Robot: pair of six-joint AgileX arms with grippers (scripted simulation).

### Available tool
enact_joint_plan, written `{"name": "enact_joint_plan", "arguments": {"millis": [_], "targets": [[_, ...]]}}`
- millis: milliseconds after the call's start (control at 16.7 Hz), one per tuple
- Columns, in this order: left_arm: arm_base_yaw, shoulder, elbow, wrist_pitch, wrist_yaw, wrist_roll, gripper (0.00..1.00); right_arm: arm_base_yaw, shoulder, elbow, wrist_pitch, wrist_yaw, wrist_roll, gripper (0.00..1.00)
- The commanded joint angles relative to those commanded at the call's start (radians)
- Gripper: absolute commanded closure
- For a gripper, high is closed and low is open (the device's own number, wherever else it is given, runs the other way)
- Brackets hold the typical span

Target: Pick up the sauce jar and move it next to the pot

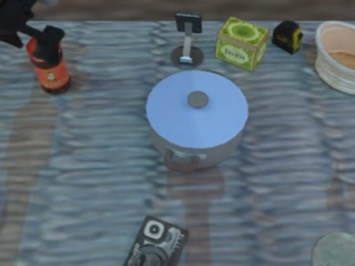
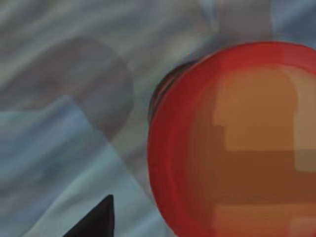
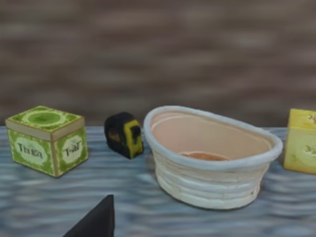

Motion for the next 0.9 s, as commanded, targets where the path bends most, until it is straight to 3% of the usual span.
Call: {"name": "enact_joint_plan", "arguments": {"millis": [600, 900], "targets": [[0.0, 0.051, 0.078, -0.005, -0.005, 0.016, 0.0, 0.0, 0.0, 0.0, 0.0, 0.0, 0.0, 0.0], [-0.009, 0.099, 0.011, 0.116, -0.008, 0.005, 0.0, 0.0, 0.0, 0.0, 0.0, 0.0, 0.0, 0.0]]}}
